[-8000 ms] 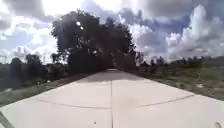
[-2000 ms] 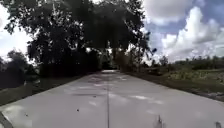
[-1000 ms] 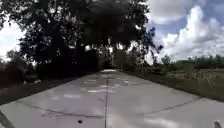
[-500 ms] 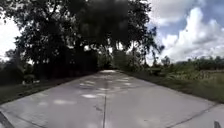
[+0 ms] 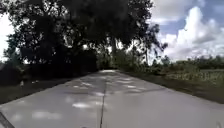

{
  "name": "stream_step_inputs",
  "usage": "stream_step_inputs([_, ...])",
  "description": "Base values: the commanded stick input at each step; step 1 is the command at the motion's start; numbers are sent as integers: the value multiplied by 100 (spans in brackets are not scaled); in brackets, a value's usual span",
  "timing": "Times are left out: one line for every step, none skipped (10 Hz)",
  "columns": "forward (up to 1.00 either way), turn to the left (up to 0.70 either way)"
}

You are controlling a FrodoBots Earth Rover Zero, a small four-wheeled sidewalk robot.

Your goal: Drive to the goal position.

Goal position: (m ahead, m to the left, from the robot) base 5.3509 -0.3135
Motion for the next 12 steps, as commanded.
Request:
stream_step_inputs([100,0])
stream_step_inputs([100,0])
stream_step_inputs([100,8])
stream_step_inputs([100,27])
stream_step_inputs([100,27])
stream_step_inputs([100,21])
stream_step_inputs([100,3])
stream_step_inputs([100,0])
stream_step_inputs([100,0])
stream_step_inputs([100,0])
stream_step_inputs([100,0])
stream_step_inputs([100,0])
